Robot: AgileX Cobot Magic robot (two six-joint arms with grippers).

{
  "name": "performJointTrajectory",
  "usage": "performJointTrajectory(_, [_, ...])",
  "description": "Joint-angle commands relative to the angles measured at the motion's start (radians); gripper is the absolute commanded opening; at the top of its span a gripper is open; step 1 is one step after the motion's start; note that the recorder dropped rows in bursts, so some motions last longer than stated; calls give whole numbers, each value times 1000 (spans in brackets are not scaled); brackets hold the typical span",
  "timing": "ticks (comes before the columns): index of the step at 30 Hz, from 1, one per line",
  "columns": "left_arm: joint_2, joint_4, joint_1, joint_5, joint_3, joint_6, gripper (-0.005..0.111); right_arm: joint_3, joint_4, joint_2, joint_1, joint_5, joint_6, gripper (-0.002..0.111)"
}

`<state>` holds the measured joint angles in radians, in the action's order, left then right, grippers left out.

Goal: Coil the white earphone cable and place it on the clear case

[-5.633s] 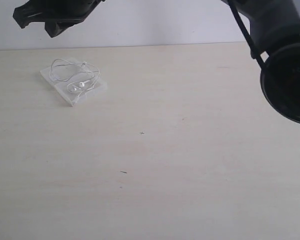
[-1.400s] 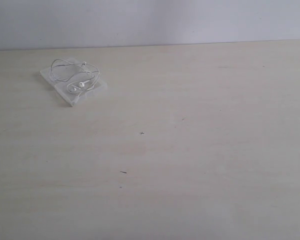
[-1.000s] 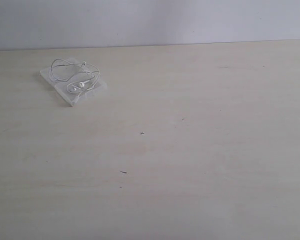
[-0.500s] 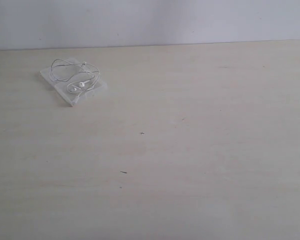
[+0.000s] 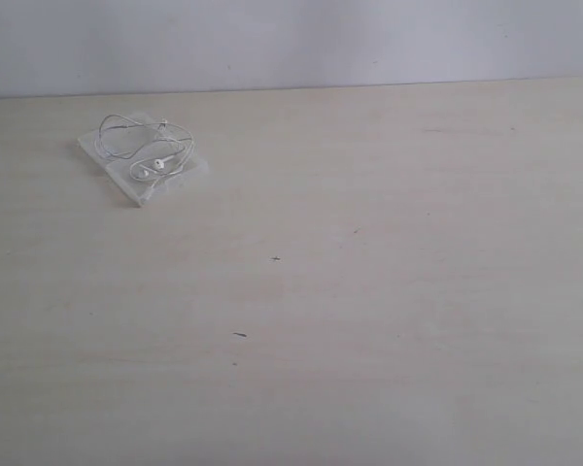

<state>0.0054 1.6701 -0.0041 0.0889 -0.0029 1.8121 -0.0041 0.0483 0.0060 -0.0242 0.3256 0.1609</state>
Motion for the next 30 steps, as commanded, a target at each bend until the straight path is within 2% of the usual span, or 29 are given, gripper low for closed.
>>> performJointTrajectory(1, [-5,-9,9,70,3,5,0,4,1,-6,4,-17,2,0])
performJointTrajectory(7, [-5,-19,7,98,3,2,0,4,1,-6,4,-17,2,0])
performJointTrajectory(9, [-5,-127,7,88,3,-81,0,4,1,-6,4,-17,2,0])
performJointTrajectory(13, [-5,-601,7,37,3,-464,0,4,1,-6,4,-17,2,0])
performJointTrajectory(15, [-5,-956,7,-6,3,-749,0,4,1,-6,4,-17,2,0])
performJointTrajectory(18, [-5,-1361,7,-108,3,-1143,0,4,1,-6,4,-17,2,0])
performJointTrajectory(21, [-5,-1599,9,-209,3,-1491,0,4,1,-6,4,-17,2,0])
performJointTrajectory(24, [-5,-1670,32,-231,3,-1603,0,4,1,-6,4,-17,2,0])
performJointTrajectory(30, [-5,-1670,65,-329,3,-1628,0,4,1,-6,4,-17,2,0])
